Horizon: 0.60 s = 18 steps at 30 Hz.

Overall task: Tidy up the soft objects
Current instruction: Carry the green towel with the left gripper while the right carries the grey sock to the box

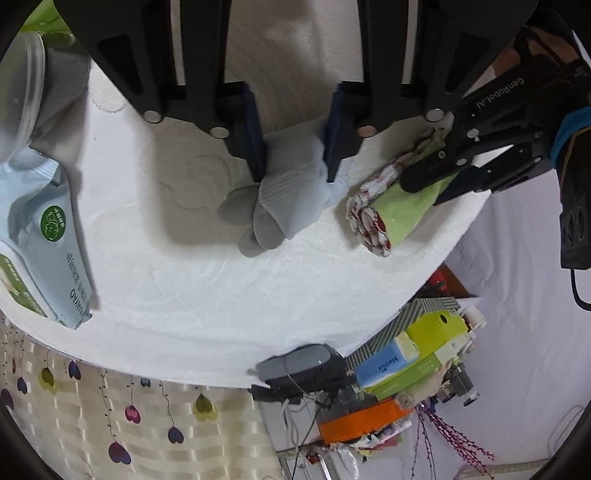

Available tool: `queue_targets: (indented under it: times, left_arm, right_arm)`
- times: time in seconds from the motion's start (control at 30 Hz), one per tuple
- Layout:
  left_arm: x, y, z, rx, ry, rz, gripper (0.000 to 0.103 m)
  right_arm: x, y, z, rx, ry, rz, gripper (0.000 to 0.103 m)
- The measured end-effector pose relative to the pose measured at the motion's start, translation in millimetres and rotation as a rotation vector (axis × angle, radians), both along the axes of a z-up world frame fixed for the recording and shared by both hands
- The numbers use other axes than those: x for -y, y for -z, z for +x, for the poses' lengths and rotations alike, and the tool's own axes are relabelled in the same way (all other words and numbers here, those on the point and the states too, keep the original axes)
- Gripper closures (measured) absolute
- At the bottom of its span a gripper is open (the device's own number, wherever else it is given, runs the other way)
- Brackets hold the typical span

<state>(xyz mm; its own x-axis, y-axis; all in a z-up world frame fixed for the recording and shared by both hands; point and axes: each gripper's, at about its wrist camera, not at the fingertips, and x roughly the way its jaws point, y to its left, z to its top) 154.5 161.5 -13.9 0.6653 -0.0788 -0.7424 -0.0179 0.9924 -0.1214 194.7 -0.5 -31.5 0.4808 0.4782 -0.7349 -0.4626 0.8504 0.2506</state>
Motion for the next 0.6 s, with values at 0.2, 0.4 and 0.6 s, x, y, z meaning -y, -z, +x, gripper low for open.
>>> queue_targets:
  times: [0.2,0.4,0.6]
  left_arm:
    - [10.4,-18.5,-21.7,0.068,-0.033,-0.005,0.068]
    - [17.9,-37.9,-47.2,0.129,-0.075,-0.029,0.068]
    - [35.9,-54.2,-72.5,0.174,-0.077,-0.066,0.068]
  right_arm:
    - [8.2,-19.3,-19.9,0.064,-0.015,0.021,0.078]
    - [26.1,-44.4,-47.5,0.129,-0.030,0.064,0.078]
    - [40.9,-68.0,-80.5,0.209,-0.038,0.057,0.078]
